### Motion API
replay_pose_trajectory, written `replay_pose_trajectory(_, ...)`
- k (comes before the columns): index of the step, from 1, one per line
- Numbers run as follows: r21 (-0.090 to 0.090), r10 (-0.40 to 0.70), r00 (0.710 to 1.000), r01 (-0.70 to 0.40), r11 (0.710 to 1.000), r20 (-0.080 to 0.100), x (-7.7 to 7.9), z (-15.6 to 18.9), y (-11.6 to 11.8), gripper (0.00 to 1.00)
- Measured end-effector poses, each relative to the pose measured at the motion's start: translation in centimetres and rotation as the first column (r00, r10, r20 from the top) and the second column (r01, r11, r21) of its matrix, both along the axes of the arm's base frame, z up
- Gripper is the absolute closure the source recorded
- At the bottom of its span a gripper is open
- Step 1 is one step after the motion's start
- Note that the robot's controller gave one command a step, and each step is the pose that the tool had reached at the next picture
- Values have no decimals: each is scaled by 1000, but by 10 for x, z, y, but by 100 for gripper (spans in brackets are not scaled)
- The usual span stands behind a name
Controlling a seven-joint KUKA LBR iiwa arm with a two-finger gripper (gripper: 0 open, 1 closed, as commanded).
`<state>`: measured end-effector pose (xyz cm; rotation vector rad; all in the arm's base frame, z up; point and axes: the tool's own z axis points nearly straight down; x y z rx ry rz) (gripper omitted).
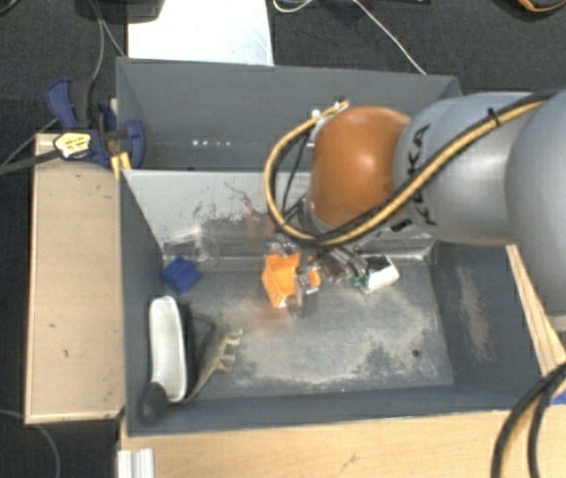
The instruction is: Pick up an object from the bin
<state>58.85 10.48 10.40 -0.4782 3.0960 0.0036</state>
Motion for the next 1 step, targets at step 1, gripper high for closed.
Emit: replay_pose_trajectory(1, 1, 0, 1000, 0, 1000, 3, 1, 3, 0, 100)
